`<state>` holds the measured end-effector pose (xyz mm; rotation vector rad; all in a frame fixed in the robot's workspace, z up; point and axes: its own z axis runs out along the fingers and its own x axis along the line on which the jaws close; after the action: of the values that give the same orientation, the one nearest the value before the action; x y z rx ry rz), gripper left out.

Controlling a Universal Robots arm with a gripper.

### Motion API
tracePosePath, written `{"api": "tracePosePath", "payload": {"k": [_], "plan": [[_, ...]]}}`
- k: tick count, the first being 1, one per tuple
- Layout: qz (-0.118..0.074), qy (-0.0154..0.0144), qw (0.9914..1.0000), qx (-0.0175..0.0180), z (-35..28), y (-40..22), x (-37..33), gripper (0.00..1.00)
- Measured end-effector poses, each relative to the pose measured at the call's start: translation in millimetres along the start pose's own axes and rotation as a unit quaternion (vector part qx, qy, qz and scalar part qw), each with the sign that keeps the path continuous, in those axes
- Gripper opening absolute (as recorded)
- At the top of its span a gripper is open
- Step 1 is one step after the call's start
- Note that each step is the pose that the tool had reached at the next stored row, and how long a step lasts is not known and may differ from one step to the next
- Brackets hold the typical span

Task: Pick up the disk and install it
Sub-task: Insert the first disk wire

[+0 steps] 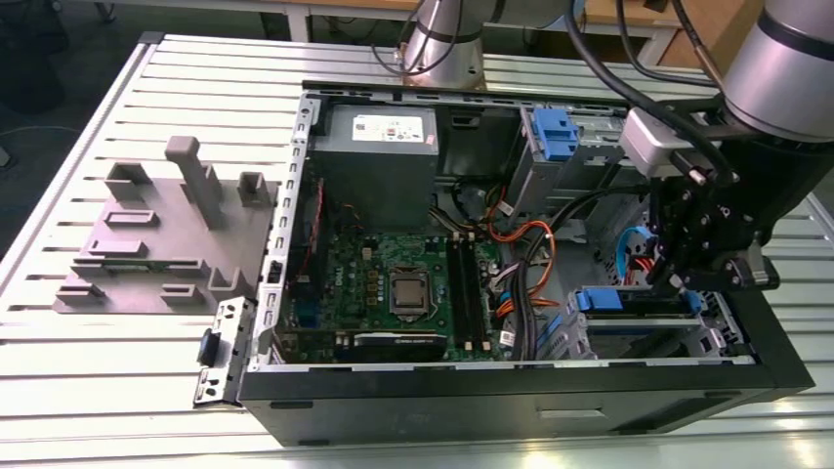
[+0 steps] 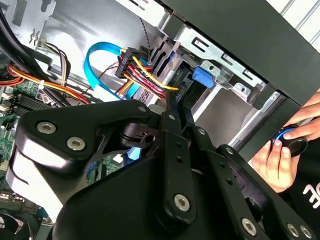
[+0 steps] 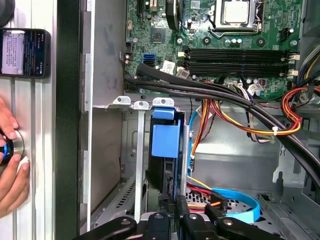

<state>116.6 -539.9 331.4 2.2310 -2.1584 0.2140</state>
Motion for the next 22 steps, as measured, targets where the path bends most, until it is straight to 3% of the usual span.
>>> {"api": "tracePosePath", "payload": {"k": [13,18,22], "plan": [[0.002,-0.0025,0.99999,-0.0001,2.2,0.2,0.7,0.17],[0.004,-0.0065,0.99997,-0.0003,5.5,0.5,2.0,0.17],[0.005,-0.0066,0.99997,-0.0003,5.5,0.5,2.1,0.17]]}}
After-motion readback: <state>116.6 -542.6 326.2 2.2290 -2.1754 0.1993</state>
